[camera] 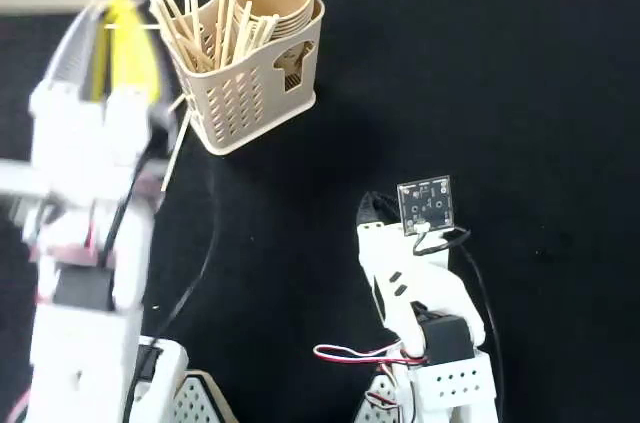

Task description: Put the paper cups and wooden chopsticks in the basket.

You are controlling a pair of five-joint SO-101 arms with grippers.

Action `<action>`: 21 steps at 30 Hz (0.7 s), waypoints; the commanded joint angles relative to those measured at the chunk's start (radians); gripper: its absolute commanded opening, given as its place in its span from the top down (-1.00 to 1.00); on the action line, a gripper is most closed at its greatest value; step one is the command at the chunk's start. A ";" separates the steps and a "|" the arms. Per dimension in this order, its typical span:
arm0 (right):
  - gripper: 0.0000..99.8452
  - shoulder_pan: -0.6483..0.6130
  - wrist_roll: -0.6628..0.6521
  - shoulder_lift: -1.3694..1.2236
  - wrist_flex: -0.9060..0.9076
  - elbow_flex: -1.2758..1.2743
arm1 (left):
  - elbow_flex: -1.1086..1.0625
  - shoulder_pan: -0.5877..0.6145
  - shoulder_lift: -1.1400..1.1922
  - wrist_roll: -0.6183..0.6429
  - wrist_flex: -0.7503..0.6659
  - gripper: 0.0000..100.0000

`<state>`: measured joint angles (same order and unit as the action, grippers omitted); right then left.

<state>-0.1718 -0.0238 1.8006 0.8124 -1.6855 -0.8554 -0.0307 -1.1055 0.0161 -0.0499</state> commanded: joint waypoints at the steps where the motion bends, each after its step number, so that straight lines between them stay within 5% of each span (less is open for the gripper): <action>1: 0.98 -0.011 0.000 0.081 -0.023 0.002 | 0.271 -0.045 0.388 0.081 -0.011 0.94; 9: 0.98 -0.011 0.000 0.081 -0.023 0.002 | 0.383 -0.004 0.743 0.112 -0.018 0.94; 21: 0.98 -0.011 -0.002 0.082 -0.020 0.002 | 0.358 0.007 0.775 0.143 0.166 0.72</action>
<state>-0.1718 -0.0238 1.8006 0.8094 -1.6855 -0.5409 -0.0368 -0.3245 0.1174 0.0529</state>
